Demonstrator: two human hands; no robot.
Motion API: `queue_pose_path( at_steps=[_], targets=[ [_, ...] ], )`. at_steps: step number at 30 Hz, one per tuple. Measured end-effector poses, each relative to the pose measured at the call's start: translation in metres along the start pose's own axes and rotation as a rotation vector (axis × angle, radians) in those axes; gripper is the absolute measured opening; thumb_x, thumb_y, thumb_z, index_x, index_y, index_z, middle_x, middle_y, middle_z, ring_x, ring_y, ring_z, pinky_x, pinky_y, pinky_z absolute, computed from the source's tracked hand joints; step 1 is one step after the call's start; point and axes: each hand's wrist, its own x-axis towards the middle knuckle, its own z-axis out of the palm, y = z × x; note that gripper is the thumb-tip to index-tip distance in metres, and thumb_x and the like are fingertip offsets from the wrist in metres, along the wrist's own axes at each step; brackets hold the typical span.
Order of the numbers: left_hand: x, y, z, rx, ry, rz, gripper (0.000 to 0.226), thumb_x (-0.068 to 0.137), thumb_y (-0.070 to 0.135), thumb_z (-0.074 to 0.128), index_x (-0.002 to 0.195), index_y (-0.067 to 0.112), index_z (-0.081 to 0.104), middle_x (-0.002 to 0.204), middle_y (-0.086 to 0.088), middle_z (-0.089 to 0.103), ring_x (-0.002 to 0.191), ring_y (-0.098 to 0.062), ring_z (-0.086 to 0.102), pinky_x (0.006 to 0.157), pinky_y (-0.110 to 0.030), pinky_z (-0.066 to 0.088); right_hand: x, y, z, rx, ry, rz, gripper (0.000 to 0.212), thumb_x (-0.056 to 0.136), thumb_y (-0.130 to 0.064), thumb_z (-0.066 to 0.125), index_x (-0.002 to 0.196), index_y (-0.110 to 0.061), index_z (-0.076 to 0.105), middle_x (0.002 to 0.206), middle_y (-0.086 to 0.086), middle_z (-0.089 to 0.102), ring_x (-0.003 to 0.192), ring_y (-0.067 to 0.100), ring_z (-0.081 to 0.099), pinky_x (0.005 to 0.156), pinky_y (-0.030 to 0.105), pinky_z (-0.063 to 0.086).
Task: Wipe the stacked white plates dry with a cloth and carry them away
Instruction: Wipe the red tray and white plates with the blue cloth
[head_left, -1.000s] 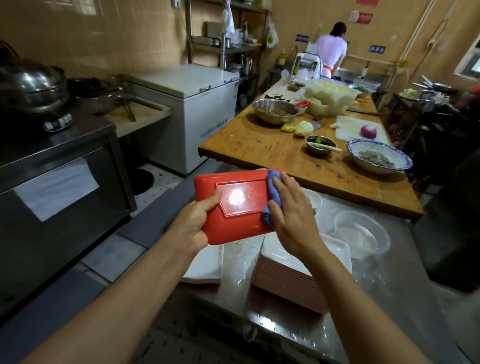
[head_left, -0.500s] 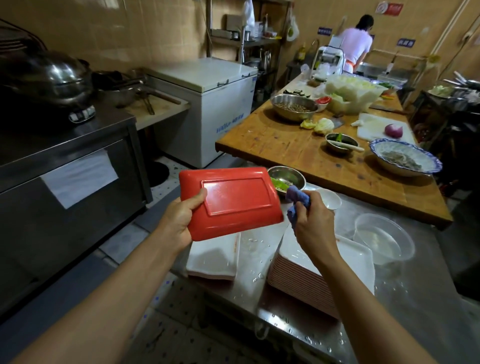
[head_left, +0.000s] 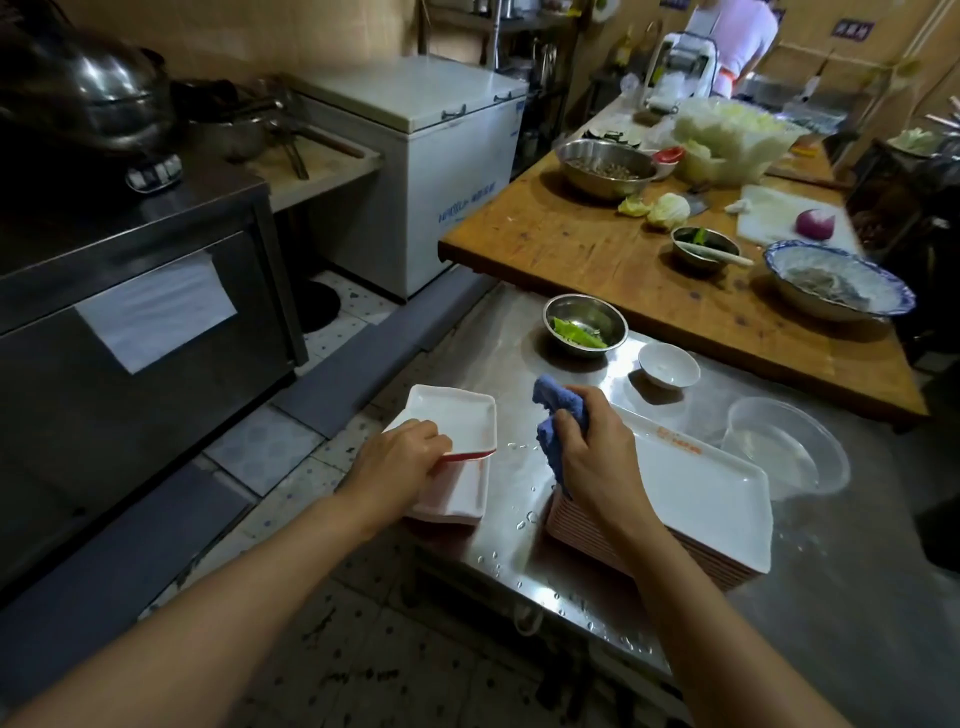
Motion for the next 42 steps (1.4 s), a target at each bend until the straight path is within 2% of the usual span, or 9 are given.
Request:
queue_pose_path(
  at_steps=[2,5,8,15,21,27,31,37,42],
  targets=[
    [-0.003,0.003,0.005,0.086,-0.05,0.027,0.016,0.089,0.012,0.055,0.101,0.012,0.065,0.1,-0.005,0.061,0.096,-0.022,0.056,0.066,-0.032,0.049,-0.001,0.003,0.001,-0.022,0.008,0.015,0.018,0.097,-0.009,0.045,0.11,-0.016,0.055,0.082,-0.005,0.058,0.067,-0.003,0.055,0.056,0.003,0.04],
    [-0.008,0.009,0.008,0.135,-0.043,0.104,0.021,0.057,-0.002,0.083,0.066,0.007,0.065,0.067,-0.008,0.06,0.062,-0.025,0.06,0.036,-0.028,0.044,-0.001,0.009,0.001,-0.027,0.019,0.033,0.019,0.096,-0.01,0.045,0.111,-0.016,0.056,0.083,-0.004,0.059,0.069,0.0,0.055,0.057,0.005,0.041],
    [-0.012,0.011,0.016,0.182,-0.043,0.121,0.033,0.041,-0.003,0.088,0.054,0.007,0.059,0.056,-0.006,0.056,0.049,-0.021,0.055,0.028,-0.022,0.037,-0.001,0.014,0.001,-0.039,0.018,0.05,0.02,0.097,-0.011,0.045,0.113,-0.016,0.056,0.091,-0.001,0.061,0.075,0.006,0.057,0.062,0.01,0.041],
    [-0.021,0.007,0.043,0.114,-0.132,0.107,0.037,0.04,-0.007,0.087,0.055,0.006,0.056,0.06,-0.007,0.057,0.052,-0.021,0.055,0.035,-0.019,0.022,-0.005,0.024,-0.001,-0.038,0.033,0.071,0.018,0.097,-0.011,0.045,0.11,-0.018,0.056,0.086,-0.002,0.061,0.073,0.006,0.057,0.06,0.014,0.043],
    [-0.018,-0.003,0.072,0.044,-0.211,0.077,0.013,0.079,0.001,0.066,0.09,0.003,0.06,0.099,-0.012,0.059,0.091,-0.028,0.055,0.052,-0.032,0.037,-0.001,0.035,-0.014,-0.056,0.096,0.086,0.019,0.095,-0.012,0.046,0.107,-0.024,0.055,0.09,-0.004,0.061,0.079,0.002,0.056,0.066,0.011,0.041],
    [-0.001,-0.008,0.084,0.119,-0.333,0.034,0.033,0.084,0.025,0.065,0.11,0.009,0.051,0.12,-0.005,0.049,0.109,-0.022,0.044,0.065,-0.034,0.042,0.003,0.042,-0.023,-0.049,0.135,0.118,0.021,0.095,-0.012,0.046,0.112,-0.019,0.056,0.095,0.004,0.065,0.085,0.019,0.062,0.075,0.035,0.049],
    [0.003,-0.012,0.089,0.139,-0.363,0.004,0.052,0.081,0.046,0.065,0.116,0.013,0.046,0.125,0.0,0.044,0.112,-0.017,0.042,0.069,-0.03,0.04,0.004,0.048,-0.026,-0.064,0.151,0.131,0.021,0.095,-0.013,0.046,0.111,-0.022,0.055,0.093,-0.002,0.062,0.081,0.006,0.058,0.071,0.022,0.044],
    [0.011,-0.005,0.09,0.201,-0.366,-0.062,0.061,0.084,0.068,0.044,0.116,0.017,0.051,0.123,0.0,0.047,0.112,-0.019,0.044,0.084,-0.032,0.032,0.004,0.052,-0.035,-0.063,0.179,0.157,0.02,0.095,-0.014,0.045,0.109,-0.025,0.055,0.093,-0.002,0.062,0.084,0.013,0.058,0.075,0.029,0.046],
    [0.046,0.048,0.069,-0.329,-0.134,-0.28,0.045,0.093,0.051,0.043,0.12,0.017,0.056,0.122,-0.001,0.057,0.11,-0.021,0.052,0.092,-0.034,0.036,0.001,0.059,-0.053,-0.064,0.243,0.199,0.023,0.096,-0.015,0.044,0.116,-0.021,0.054,0.099,0.002,0.063,0.089,0.016,0.059,0.077,0.03,0.047]
  ],
)
